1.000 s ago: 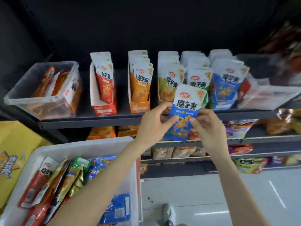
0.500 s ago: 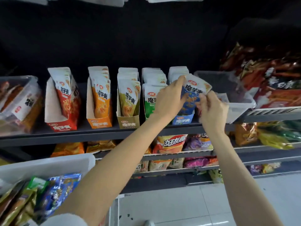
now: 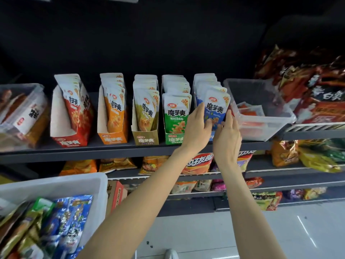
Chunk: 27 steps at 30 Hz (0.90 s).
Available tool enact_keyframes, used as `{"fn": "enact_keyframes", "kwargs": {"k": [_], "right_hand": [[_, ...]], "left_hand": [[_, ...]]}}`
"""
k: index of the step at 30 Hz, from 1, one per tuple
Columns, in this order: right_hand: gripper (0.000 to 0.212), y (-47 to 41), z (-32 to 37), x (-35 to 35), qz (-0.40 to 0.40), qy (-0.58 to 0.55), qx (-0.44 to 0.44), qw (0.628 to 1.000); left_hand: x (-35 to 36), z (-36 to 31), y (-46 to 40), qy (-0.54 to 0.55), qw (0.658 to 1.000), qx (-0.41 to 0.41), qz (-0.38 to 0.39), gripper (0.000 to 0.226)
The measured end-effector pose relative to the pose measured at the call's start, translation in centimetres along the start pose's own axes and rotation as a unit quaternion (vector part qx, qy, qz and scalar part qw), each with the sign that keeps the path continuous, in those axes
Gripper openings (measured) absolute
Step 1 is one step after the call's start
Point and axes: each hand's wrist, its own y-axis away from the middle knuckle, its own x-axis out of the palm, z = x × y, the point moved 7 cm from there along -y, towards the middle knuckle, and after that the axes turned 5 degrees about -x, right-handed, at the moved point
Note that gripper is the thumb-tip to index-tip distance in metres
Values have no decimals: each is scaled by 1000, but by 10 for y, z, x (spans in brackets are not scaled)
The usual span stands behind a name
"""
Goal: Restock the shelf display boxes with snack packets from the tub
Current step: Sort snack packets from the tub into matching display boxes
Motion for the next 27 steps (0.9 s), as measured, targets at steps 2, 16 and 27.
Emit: {"fn": "enact_keyframes", "kwargs": {"k": [2, 16, 27], "right_hand": [[49, 14, 1, -6, -4, -17, -11, 1000], [11, 141, 135, 44, 230, -283, -153, 918], [36, 279, 263, 215, 526, -62, -312, 789]], "left_hand": [[-7, 1, 7, 3, 1000, 6, 19, 52], [-229, 122, 201, -229, 939, 105, -233, 24], [-321, 307, 300, -419, 886, -189, -64, 35]]}}
